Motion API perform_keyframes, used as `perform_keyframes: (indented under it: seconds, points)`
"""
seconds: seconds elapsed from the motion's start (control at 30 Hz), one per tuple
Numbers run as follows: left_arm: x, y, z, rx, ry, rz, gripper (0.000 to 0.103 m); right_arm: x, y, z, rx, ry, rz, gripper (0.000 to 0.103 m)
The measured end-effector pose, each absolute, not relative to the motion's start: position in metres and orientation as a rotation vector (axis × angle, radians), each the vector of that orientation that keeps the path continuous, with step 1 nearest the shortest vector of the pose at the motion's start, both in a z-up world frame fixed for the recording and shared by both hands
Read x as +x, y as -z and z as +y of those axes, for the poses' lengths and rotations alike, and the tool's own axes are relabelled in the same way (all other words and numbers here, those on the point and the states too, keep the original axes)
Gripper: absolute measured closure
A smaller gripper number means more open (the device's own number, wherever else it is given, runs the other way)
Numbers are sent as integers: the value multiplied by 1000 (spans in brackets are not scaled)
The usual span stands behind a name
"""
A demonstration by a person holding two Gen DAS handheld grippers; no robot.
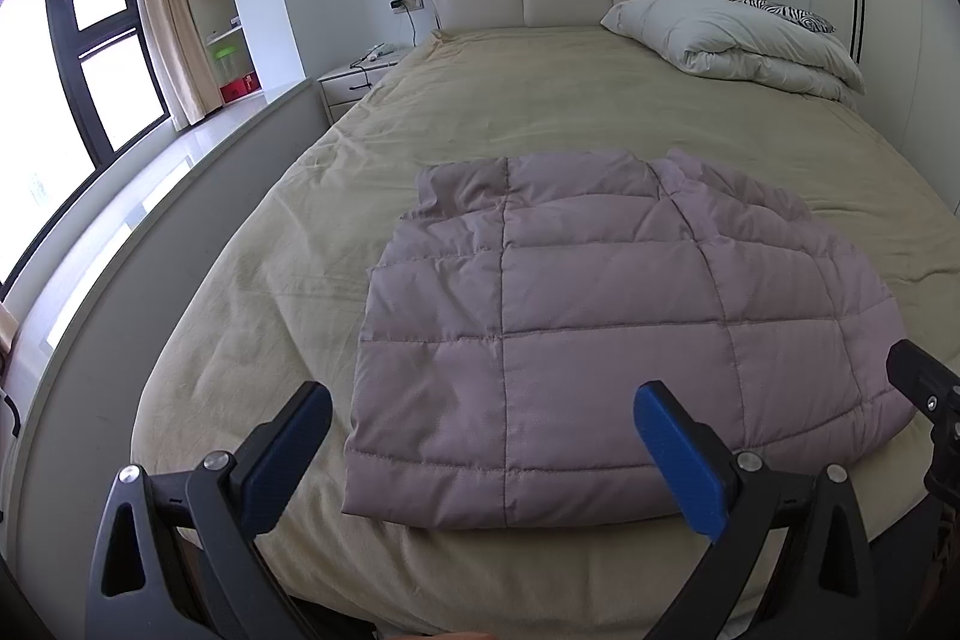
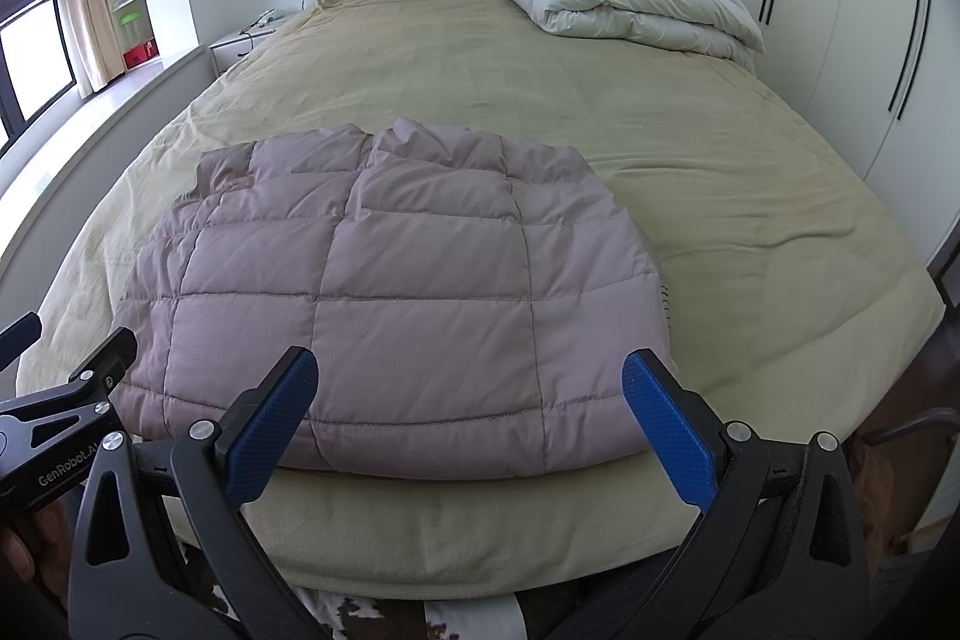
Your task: Fold large clothes
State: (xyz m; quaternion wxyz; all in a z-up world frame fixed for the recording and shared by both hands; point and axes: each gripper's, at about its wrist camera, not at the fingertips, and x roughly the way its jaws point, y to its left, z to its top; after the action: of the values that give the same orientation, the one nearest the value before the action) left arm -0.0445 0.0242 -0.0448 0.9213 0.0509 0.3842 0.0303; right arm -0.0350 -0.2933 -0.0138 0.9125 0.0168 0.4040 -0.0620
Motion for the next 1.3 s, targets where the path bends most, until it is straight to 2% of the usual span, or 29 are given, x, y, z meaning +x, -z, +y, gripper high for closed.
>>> perform_keyframes:
  seconds: [1.3]
  points:
    - [-45, 45, 24, 112, -49, 797, 0, -37, 19, -292, 37, 129, 840, 0]
